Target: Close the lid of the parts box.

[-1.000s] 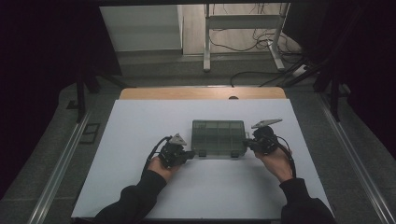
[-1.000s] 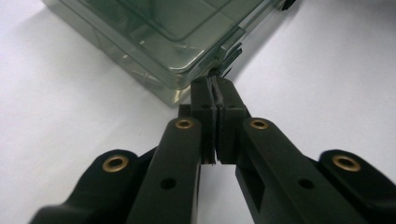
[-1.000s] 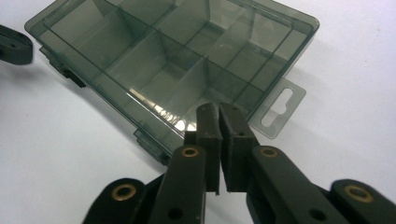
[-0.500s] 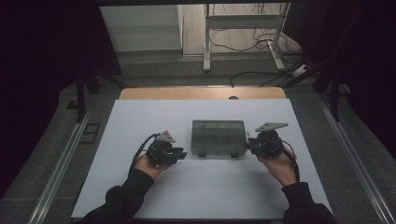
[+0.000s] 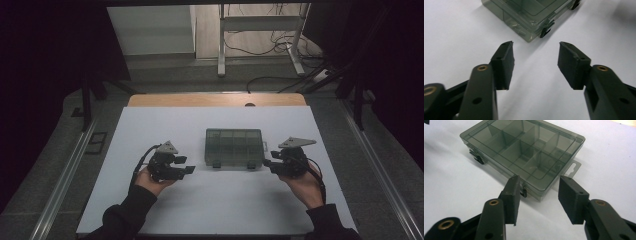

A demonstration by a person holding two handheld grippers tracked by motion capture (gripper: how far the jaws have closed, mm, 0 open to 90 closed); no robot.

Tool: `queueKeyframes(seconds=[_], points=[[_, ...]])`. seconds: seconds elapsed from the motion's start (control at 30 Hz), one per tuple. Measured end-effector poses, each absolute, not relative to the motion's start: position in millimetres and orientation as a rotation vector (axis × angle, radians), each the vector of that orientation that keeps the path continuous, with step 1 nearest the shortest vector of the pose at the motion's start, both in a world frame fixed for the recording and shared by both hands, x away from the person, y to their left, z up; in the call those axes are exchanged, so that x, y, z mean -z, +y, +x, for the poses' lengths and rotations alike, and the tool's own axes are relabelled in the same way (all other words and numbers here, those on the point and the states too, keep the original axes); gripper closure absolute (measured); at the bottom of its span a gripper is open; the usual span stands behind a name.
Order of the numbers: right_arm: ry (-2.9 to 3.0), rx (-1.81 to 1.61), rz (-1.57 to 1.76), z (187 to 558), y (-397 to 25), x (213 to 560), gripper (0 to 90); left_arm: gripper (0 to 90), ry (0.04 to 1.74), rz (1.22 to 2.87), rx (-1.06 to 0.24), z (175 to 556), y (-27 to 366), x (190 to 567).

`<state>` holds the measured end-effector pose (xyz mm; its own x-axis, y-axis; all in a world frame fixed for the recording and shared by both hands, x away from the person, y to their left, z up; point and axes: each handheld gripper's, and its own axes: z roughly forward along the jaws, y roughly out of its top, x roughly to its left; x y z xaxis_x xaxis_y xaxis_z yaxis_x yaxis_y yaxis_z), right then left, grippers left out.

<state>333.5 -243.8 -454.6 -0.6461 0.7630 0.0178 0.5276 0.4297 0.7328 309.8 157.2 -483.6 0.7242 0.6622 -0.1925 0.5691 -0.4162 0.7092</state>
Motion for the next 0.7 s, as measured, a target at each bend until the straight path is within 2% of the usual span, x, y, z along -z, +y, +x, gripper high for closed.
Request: queueKeyframes(seconds=[0.4, 0.7], points=[[2.343, -1.064, 1.113, 315, -254, 457, 40.0, 32.0, 0.931, 2.12, -0.2, 286, 175, 478], [2.344, -1.065, 1.11, 303, -261, 460, 33.0, 26.5, 0.955, 2.102, -0.226, 267, 193, 476]])
